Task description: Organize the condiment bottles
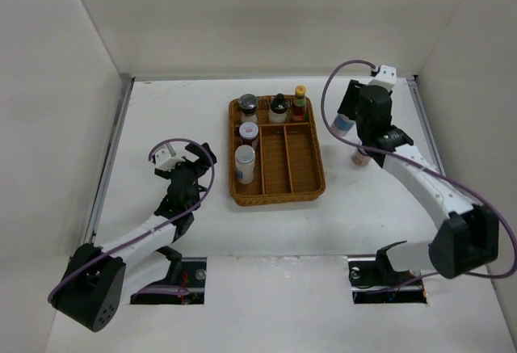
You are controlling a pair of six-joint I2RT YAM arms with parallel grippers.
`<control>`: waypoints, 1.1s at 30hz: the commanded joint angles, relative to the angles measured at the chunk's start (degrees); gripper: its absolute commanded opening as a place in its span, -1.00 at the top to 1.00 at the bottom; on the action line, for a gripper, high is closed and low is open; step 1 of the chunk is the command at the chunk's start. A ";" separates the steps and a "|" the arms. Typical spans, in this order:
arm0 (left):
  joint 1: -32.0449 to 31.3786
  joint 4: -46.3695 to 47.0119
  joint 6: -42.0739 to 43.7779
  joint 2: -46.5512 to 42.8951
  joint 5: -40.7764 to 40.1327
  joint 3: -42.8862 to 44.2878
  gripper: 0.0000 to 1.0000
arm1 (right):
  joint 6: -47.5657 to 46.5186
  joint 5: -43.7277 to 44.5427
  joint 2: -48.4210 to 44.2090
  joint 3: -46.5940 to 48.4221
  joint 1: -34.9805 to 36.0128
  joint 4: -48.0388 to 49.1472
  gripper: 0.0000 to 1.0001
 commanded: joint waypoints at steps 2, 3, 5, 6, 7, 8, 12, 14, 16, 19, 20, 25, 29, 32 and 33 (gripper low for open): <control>0.25 3.22 -0.55 -0.19 0.10 -0.56 -1.00 | 0.69 -3.05 -4.19 1.90 9.27 6.61 0.13; 0.25 3.22 -0.63 -0.19 0.10 -0.65 -1.00 | 0.69 -3.66 -3.58 1.99 11.38 6.70 0.12; 0.25 3.22 -0.63 -0.19 0.01 -0.73 -1.00 | 0.86 -4.11 -1.74 3.04 15.16 6.96 0.12; 0.25 3.22 -0.63 -0.19 0.01 -0.73 -1.00 | 0.78 -4.28 -0.77 3.74 16.92 7.48 0.12; 0.33 3.22 -0.63 -0.19 0.01 -0.73 -1.00 | 0.43 -4.46 0.19 4.53 18.33 8.27 0.11; 0.33 3.22 -0.63 -0.11 0.01 -0.73 -1.00 | 0.34 -4.72 1.42 5.32 19.73 9.50 0.11; 0.42 3.31 -0.63 0.07 0.01 -0.82 -1.00 | -0.89 -6.57 6.26 8.58 22.55 12.93 0.09; 0.42 3.57 -0.63 0.07 0.10 -1.00 -1.00 | -1.33 -7.10 8.63 10.16 22.91 13.46 0.08; 0.51 3.75 -0.63 0.07 0.18 -1.09 -1.00 | -2.29 -6.49 11.09 11.39 23.26 14.08 0.08; 0.51 3.84 -0.63 0.33 0.36 -1.09 -1.00 | -4.40 -4.73 14.61 12.54 23.96 14.51 0.08; 0.51 3.93 -0.63 0.51 0.45 -1.09 -1.00 | -5.19 -3.94 15.92 12.89 24.23 14.95 0.08; 0.51 4.37 -0.63 0.69 0.54 -1.09 -1.00 | -8.10 -1.21 21.20 13.42 25.02 16.71 0.07; 0.51 4.45 -0.63 0.77 0.54 -1.09 -1.00 | -8.54 -0.33 24.11 13.86 25.28 17.33 -0.02; 0.51 4.45 -0.63 0.77 0.62 -1.09 -1.00 | -8.63 0.46 23.85 13.86 25.55 16.81 -0.39; 0.51 4.45 -0.63 0.77 0.62 -1.09 -1.00 | -8.63 0.63 22.98 13.68 25.72 16.46 -0.55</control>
